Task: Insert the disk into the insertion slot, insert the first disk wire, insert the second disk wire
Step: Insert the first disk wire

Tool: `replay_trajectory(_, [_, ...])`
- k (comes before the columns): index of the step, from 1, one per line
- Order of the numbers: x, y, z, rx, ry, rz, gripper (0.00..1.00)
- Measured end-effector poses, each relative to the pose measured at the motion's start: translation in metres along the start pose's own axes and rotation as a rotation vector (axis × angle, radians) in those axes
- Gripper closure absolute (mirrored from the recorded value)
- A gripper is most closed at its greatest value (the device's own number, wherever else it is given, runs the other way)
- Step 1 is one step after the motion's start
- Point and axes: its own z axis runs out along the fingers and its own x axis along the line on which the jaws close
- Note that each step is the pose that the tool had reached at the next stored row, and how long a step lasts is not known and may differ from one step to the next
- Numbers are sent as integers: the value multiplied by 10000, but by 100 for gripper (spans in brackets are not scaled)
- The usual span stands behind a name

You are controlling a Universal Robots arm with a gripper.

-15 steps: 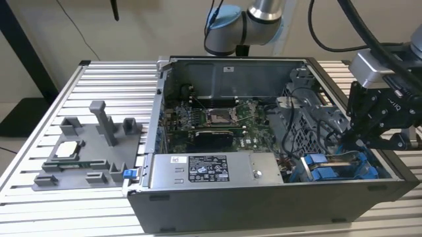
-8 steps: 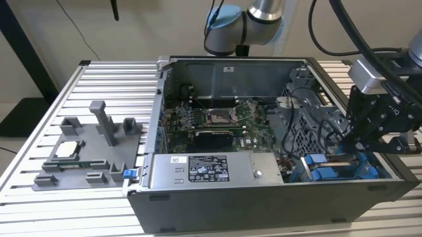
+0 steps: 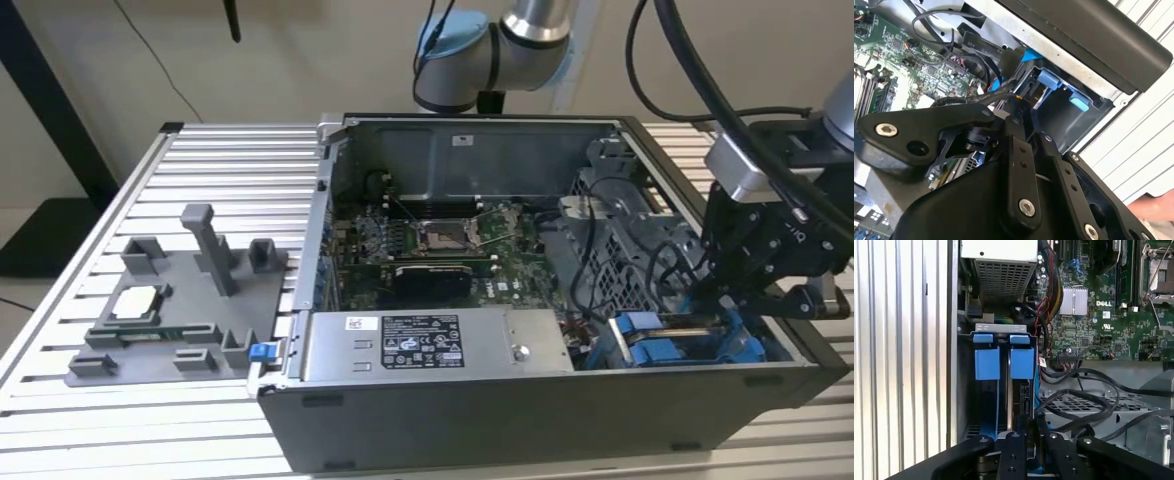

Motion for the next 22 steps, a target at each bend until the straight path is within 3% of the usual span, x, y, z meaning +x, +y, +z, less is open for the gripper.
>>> replay_trajectory(22, [7, -22, 75, 17, -1, 120, 100])
